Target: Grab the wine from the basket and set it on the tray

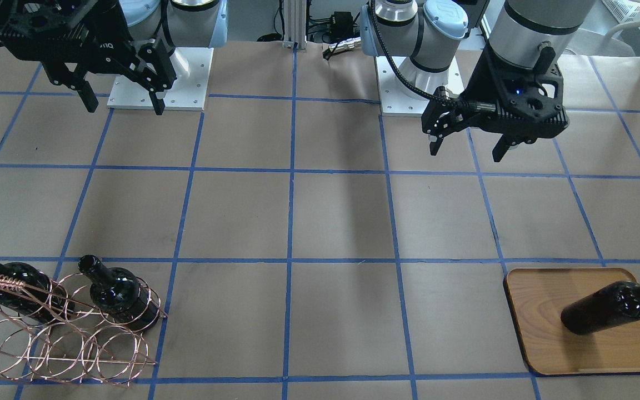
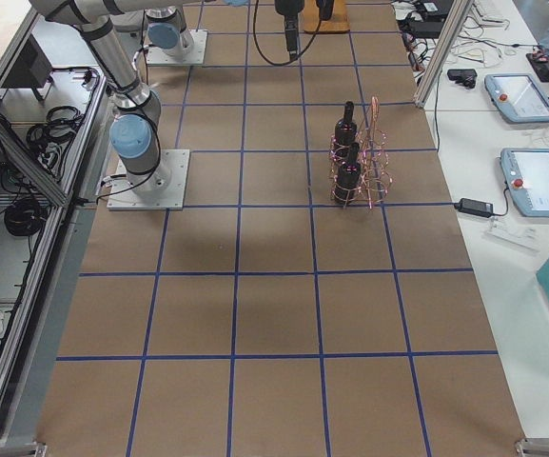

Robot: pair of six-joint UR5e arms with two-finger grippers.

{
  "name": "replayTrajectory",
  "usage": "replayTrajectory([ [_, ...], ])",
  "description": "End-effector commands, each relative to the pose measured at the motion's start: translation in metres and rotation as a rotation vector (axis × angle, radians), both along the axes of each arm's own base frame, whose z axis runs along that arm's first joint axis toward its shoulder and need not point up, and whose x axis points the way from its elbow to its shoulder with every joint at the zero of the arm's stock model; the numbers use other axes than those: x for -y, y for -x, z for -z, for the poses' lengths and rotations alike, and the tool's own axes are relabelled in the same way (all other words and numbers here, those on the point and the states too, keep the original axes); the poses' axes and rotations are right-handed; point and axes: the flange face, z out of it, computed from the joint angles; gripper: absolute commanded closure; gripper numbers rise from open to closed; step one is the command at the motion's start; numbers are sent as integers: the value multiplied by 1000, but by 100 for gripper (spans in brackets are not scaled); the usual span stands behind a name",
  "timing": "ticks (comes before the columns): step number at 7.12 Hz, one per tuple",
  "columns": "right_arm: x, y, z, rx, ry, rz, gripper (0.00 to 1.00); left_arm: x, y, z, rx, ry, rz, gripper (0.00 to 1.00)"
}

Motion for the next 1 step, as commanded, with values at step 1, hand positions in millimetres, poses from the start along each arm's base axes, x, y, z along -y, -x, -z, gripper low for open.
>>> replayTrajectory([
  [1,-1,1,-1,-10,-4,-34,0,-1,0,0,1,-2,0,0],
])
